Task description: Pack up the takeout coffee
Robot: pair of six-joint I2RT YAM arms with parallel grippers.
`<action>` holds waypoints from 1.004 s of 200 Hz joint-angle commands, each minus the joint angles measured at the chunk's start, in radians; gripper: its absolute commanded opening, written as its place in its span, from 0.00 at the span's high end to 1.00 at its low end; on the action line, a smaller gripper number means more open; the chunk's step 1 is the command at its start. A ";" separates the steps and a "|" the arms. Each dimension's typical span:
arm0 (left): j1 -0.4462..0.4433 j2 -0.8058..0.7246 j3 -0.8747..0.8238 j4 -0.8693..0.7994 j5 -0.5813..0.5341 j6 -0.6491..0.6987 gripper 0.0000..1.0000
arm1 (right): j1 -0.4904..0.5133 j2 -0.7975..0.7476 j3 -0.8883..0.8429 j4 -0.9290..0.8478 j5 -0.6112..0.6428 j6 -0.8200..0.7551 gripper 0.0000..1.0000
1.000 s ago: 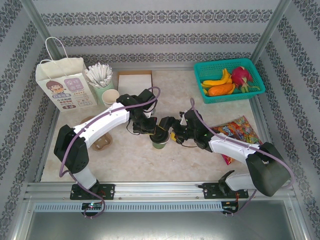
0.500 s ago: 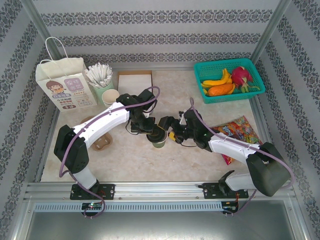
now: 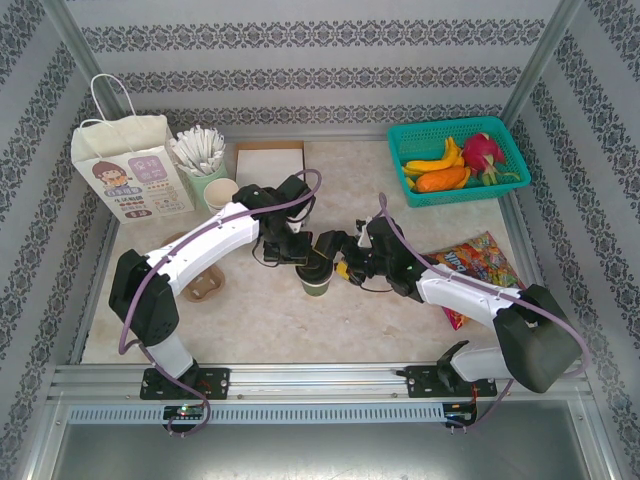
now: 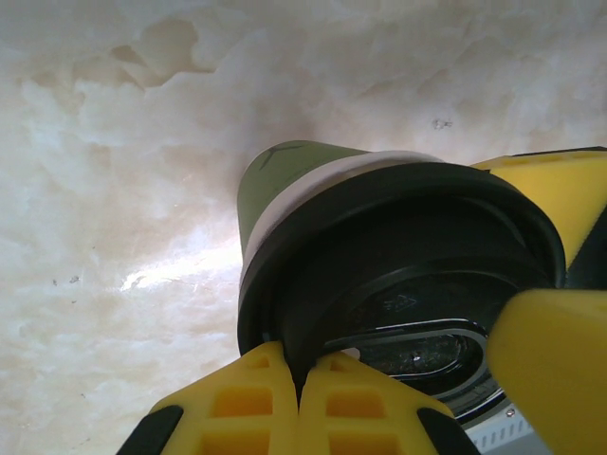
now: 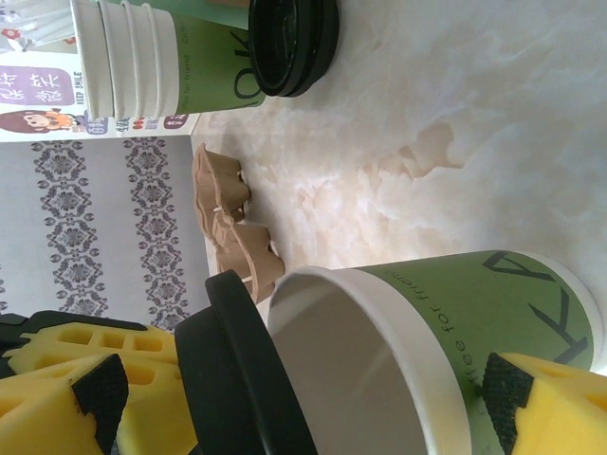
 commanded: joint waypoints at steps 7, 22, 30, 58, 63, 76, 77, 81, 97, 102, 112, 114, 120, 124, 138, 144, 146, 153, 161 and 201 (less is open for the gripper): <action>-0.016 0.010 0.030 -0.018 0.007 0.024 1.00 | 0.011 0.013 0.033 -0.004 -0.016 -0.028 0.02; -0.016 0.015 0.028 -0.022 0.004 0.026 1.00 | 0.012 0.019 0.038 -0.003 -0.021 -0.030 0.02; -0.016 0.018 0.025 -0.025 0.003 0.026 1.00 | 0.011 0.022 0.041 -0.004 -0.023 -0.030 0.02; -0.016 0.022 0.018 -0.035 -0.013 0.029 1.00 | 0.011 0.026 0.044 -0.006 -0.026 -0.031 0.02; -0.016 0.022 0.018 -0.036 -0.015 0.029 1.00 | 0.012 0.027 0.044 -0.006 -0.027 -0.030 0.02; -0.016 0.023 0.017 -0.037 -0.020 0.032 1.00 | 0.011 0.027 0.044 -0.005 -0.025 -0.030 0.02; -0.016 0.023 0.017 -0.037 -0.020 0.032 1.00 | 0.010 0.026 0.044 -0.005 -0.025 -0.030 0.02; -0.016 0.025 0.016 -0.038 -0.023 0.033 1.00 | 0.011 0.026 0.044 -0.005 -0.025 -0.030 0.02; -0.016 0.031 0.020 -0.048 -0.030 0.038 1.00 | 0.011 0.026 0.042 -0.004 -0.024 -0.028 0.02; -0.016 0.033 0.024 -0.054 -0.035 0.041 1.00 | 0.011 0.025 0.041 -0.005 -0.023 -0.028 0.02; -0.016 0.033 0.031 -0.065 -0.049 0.044 1.00 | 0.012 0.025 0.039 -0.007 -0.021 -0.027 0.02; -0.016 0.033 0.032 -0.066 -0.049 0.045 1.00 | 0.012 0.024 0.038 -0.007 -0.021 -0.027 0.02; -0.016 0.030 0.034 -0.066 -0.050 0.046 1.00 | 0.012 0.023 0.037 -0.006 -0.021 -0.025 0.02; -0.016 0.029 0.035 -0.066 -0.049 0.045 1.00 | 0.012 0.023 0.036 -0.006 -0.019 -0.025 0.02; -0.016 0.026 0.036 -0.065 -0.042 0.045 1.00 | 0.011 0.024 0.036 -0.006 -0.019 -0.025 0.02; -0.016 0.028 0.035 -0.067 -0.040 0.047 1.00 | 0.011 0.026 0.036 -0.006 -0.019 -0.025 0.02; -0.016 0.029 0.034 -0.066 -0.039 0.048 1.00 | 0.010 0.026 0.036 -0.006 -0.019 -0.025 0.02; -0.016 0.032 0.031 -0.064 -0.036 0.048 1.00 | 0.011 0.027 0.036 -0.005 -0.019 -0.024 0.02; -0.016 0.035 0.024 -0.058 -0.030 0.048 1.00 | 0.011 0.027 0.036 -0.005 -0.019 -0.024 0.02; -0.016 0.056 0.000 -0.033 -0.012 0.049 1.00 | 0.012 0.028 0.035 -0.005 -0.022 -0.025 0.02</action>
